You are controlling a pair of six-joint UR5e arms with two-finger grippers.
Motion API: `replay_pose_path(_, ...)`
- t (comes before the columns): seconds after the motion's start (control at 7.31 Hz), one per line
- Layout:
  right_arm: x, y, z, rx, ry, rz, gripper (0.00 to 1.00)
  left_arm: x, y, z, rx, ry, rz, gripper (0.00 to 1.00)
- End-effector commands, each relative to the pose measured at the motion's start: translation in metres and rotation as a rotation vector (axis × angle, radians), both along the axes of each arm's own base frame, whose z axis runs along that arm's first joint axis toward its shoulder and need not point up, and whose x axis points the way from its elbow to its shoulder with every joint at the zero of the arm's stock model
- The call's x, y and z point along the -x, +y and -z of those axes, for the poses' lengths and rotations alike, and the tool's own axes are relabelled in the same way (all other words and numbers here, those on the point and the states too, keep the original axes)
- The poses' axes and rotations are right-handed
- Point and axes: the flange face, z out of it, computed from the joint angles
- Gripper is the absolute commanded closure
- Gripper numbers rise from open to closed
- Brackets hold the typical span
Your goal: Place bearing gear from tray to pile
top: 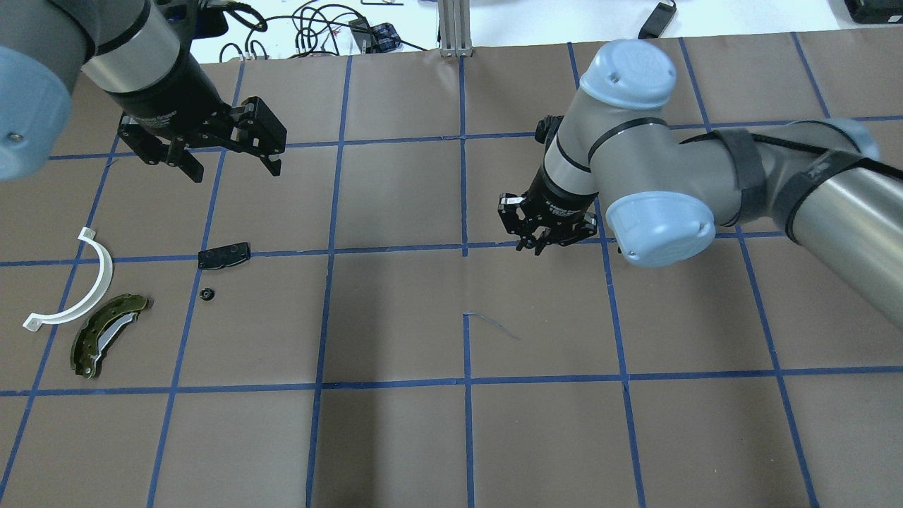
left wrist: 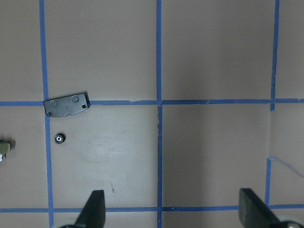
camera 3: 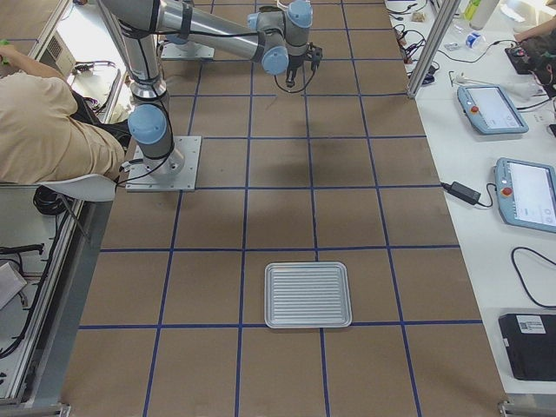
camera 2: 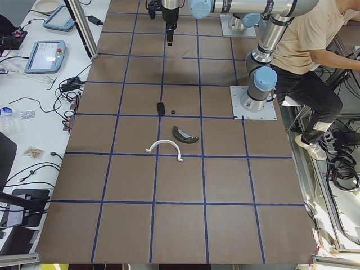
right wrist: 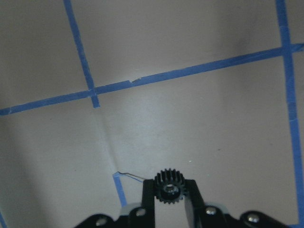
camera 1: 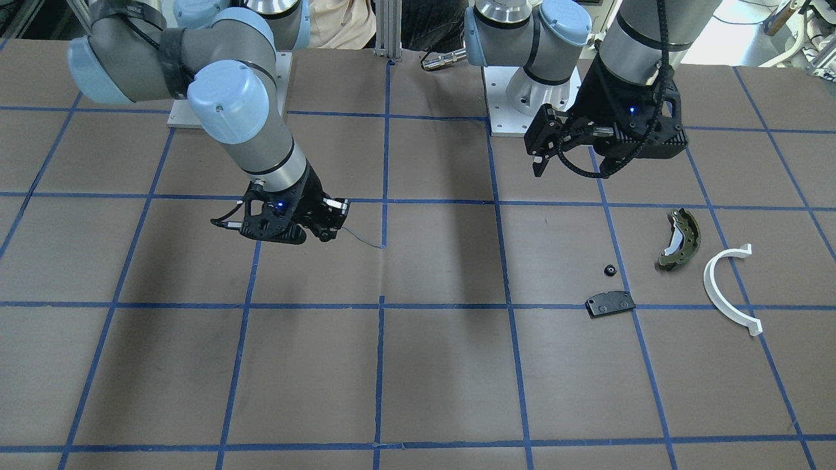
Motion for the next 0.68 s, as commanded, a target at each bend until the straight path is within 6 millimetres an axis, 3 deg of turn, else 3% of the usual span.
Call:
replay_pose_path(0.0, -0.052, 0.013, 0.039, 0.001, -0.029, -0.025, 1.0, -0.004, -0.001, -0.003, -0.034, -0.024, 0.003, 0.0)
replay_pose_path(0.27, -0.1, 0.018, 0.083, -0.006, -0.087, 0.006, 1.0, -0.004, -0.002, -0.002, -0.033, -0.024, 0.006, 0.0)
replay_pose_path(0.55, -0.122, 0.023, 0.101, 0.01, -0.114, -0.007, 1.0, -0.003, -0.001, 0.0, -0.037, -0.023, 0.008, 0.0)
